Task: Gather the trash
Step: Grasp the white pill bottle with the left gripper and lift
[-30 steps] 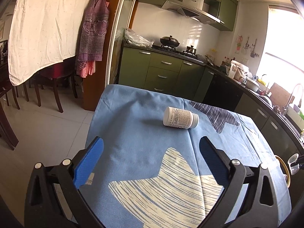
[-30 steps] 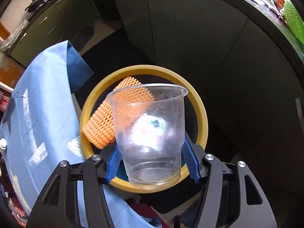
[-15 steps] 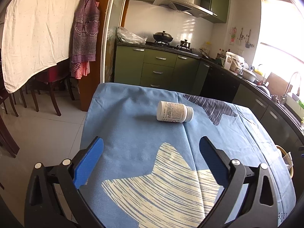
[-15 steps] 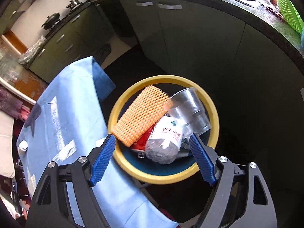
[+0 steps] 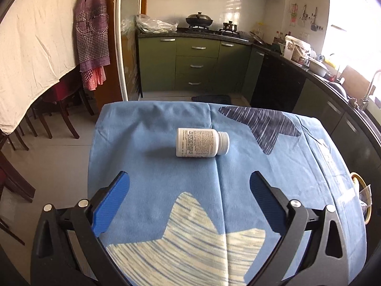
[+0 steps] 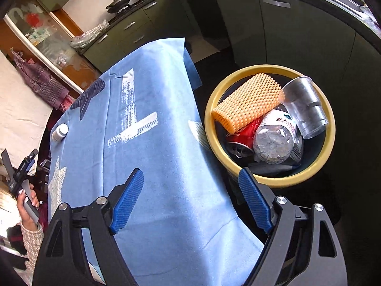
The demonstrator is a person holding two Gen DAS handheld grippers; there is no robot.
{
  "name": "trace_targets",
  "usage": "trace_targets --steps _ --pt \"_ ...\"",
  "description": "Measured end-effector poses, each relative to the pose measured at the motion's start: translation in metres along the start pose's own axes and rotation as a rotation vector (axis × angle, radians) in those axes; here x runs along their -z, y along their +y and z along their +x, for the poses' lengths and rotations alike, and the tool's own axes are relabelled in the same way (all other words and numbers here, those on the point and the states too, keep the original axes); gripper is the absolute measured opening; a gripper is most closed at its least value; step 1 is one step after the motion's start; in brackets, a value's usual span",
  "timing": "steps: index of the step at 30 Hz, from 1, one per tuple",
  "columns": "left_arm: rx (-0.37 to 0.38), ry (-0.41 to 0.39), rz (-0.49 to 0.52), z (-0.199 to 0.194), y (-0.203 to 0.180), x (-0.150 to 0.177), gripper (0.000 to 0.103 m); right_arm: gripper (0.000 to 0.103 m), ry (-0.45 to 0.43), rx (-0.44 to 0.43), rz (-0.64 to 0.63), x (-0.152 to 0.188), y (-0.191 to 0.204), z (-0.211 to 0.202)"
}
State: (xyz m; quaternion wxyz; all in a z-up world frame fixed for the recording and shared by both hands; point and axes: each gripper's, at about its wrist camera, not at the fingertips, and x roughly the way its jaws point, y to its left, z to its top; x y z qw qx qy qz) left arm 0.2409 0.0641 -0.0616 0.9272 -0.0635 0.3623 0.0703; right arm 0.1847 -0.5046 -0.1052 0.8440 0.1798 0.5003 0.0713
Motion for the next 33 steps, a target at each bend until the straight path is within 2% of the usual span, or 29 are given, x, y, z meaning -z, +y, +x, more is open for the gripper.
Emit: trace_targets --steps 4,8,14,21,29,31,33 --pt "0.019 0.073 -0.023 0.036 -0.021 -0.022 0.096 0.082 0.008 -0.04 -0.008 0.005 -0.002 0.007" --pt "0.019 0.156 -0.095 0.076 -0.023 -0.036 0.096 0.082 0.024 -0.066 -0.016 0.015 -0.008 0.006" --pt "-0.039 0.201 -0.088 0.109 -0.025 -0.048 0.096 0.082 0.039 -0.087 -0.026 0.027 -0.014 0.007" --pt "-0.085 0.237 -0.064 0.125 -0.027 -0.048 0.096 0.083 0.054 -0.104 -0.016 0.028 -0.019 0.015" --pt "-0.092 0.263 -0.074 0.133 -0.026 -0.05 0.096 0.083 0.071 -0.114 -0.029 0.029 -0.012 0.021" --pt "-0.092 0.265 -0.067 0.135 -0.028 -0.051 0.092 0.083 0.07 -0.112 -0.03 0.03 -0.011 0.02" --pt "-0.086 0.274 -0.066 0.137 -0.028 -0.052 0.081 0.083 0.07 -0.111 -0.031 0.031 -0.01 0.019"
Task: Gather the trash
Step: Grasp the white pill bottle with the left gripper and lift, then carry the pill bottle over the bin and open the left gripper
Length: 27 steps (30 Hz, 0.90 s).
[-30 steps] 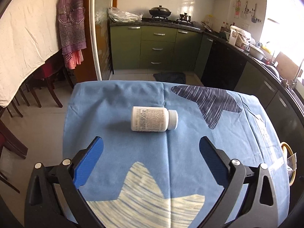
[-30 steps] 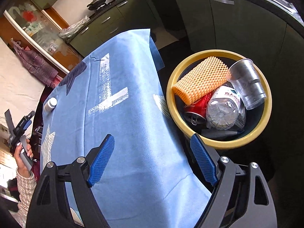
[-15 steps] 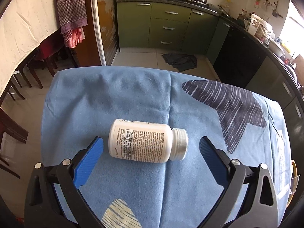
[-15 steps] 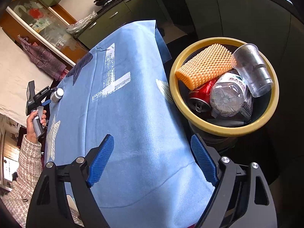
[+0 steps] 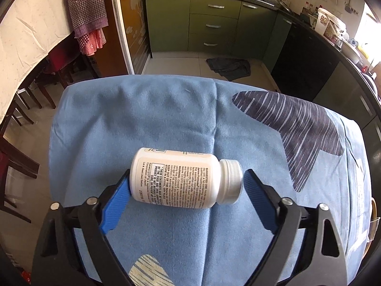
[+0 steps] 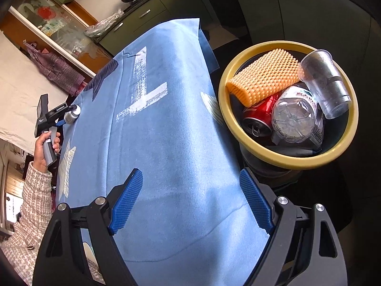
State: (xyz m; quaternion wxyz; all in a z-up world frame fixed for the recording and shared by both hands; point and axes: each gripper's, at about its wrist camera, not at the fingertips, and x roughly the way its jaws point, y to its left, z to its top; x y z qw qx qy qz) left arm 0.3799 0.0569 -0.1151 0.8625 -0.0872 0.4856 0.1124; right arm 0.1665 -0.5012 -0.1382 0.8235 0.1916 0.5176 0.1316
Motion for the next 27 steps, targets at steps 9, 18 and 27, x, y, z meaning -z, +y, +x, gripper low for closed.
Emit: trace_targets --steps 9,18,27 --pt "0.006 -0.014 0.027 -0.003 0.0 0.001 0.08 0.084 -0.006 0.005 -0.005 0.002 0.004 -0.004" --pt "0.066 -0.078 0.095 -0.056 -0.015 0.009 0.08 0.084 -0.012 0.007 -0.013 0.004 0.006 -0.009" --pt "0.285 -0.121 0.358 -0.138 -0.129 0.047 0.08 0.084 -0.071 0.051 0.042 0.026 -0.023 -0.045"
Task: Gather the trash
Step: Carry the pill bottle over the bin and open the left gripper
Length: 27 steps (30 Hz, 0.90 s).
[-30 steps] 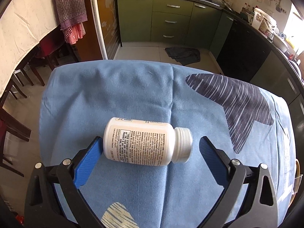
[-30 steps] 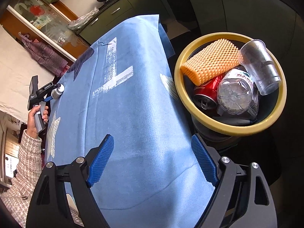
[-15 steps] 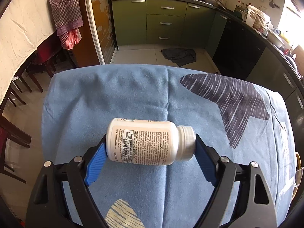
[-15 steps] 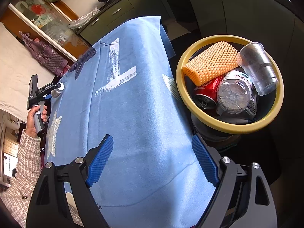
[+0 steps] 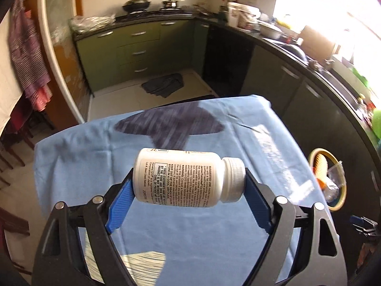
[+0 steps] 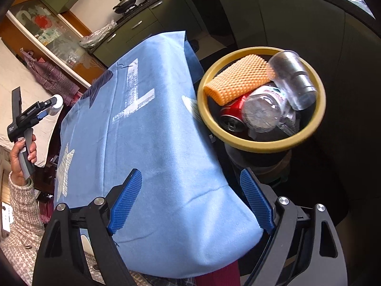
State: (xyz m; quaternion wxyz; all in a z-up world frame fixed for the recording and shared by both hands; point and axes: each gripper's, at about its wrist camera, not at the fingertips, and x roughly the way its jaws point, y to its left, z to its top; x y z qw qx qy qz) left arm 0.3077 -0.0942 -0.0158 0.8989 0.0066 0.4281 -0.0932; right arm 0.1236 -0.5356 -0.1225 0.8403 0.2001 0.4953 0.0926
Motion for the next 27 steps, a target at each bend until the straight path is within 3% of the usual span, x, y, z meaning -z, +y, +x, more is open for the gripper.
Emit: trace_targets --steps 6,15,21,27 --pt "0.209 0.053 0.213 0.011 -0.136 0.001 0.08 0.085 -0.052 0.033 0.083 0.019 -0.042 -0.031" --pt "0.378 0.164 0.43 0.067 -0.308 0.013 0.08 0.085 -0.07 0.044 0.171 0.048 -0.095 -0.048" --pt "0.386 0.19 0.49 0.114 -0.369 0.013 0.08 0.085 -0.074 0.037 0.229 0.063 -0.125 -0.052" --pt "0.416 0.269 0.483 0.16 -0.396 0.019 0.081 0.085 -0.07 0.037 0.295 0.072 -0.154 -0.048"
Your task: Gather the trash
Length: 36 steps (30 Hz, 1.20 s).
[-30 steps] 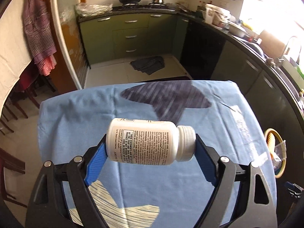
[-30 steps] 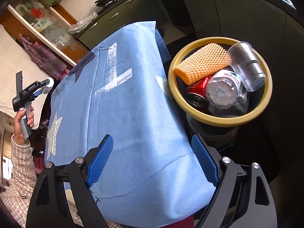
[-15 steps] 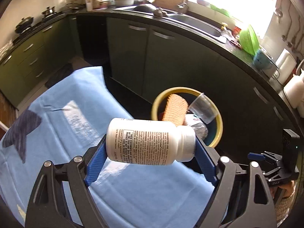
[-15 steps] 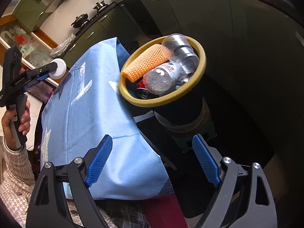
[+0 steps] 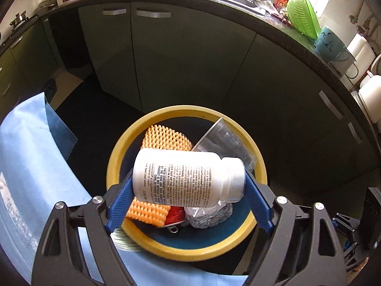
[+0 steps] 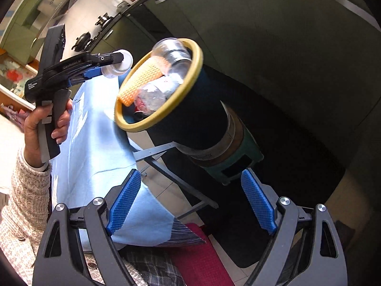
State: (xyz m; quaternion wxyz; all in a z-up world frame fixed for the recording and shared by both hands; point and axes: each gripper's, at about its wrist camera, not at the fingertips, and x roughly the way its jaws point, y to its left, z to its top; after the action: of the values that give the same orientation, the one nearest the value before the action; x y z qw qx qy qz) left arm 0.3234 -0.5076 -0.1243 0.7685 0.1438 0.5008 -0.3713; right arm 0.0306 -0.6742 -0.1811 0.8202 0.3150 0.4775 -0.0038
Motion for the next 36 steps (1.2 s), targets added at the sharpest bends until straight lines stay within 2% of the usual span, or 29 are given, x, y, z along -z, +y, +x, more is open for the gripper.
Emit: trace_targets --steps 4,6,9,13,19,23,26,32,36 --pt "0.052 0.015 -0.016 0.008 -0.002 -0.004 0.082 0.085 0.011 -0.005 0.012 0.002 -0.006 0.005" --pt "0.069 0.003 -0.015 0.001 -0.001 -0.004 0.086 0.085 0.015 -0.008 0.01 0.002 -0.005 0.006" --pt "0.067 -0.038 0.005 -0.017 -0.003 -0.004 0.091 0.085 0.014 -0.012 0.006 0.0 -0.001 0.008" --pt "0.068 -0.069 0.0 -0.039 0.0 -0.001 0.091 0.085 0.01 -0.024 -0.014 0.0 0.012 0.008" --pt "0.059 -0.159 0.024 -0.099 0.004 0.036 0.094 0.087 0.008 -0.041 -0.064 0.005 0.04 0.004" --pt "0.04 -0.237 -0.008 -0.151 0.022 0.082 0.096 0.087 0.01 -0.049 -0.096 0.01 0.058 0.006" --pt "0.007 -0.317 -0.049 -0.193 0.041 0.128 0.096 0.088 0.015 -0.046 -0.134 0.015 0.073 0.008" --pt "-0.174 -0.449 -0.149 -0.267 0.073 0.237 0.096 0.089 0.01 -0.02 -0.24 0.028 0.121 0.02" --pt "-0.301 -0.499 -0.262 -0.309 0.092 0.311 0.096 0.09 -0.001 -0.011 -0.346 0.046 0.163 0.02"
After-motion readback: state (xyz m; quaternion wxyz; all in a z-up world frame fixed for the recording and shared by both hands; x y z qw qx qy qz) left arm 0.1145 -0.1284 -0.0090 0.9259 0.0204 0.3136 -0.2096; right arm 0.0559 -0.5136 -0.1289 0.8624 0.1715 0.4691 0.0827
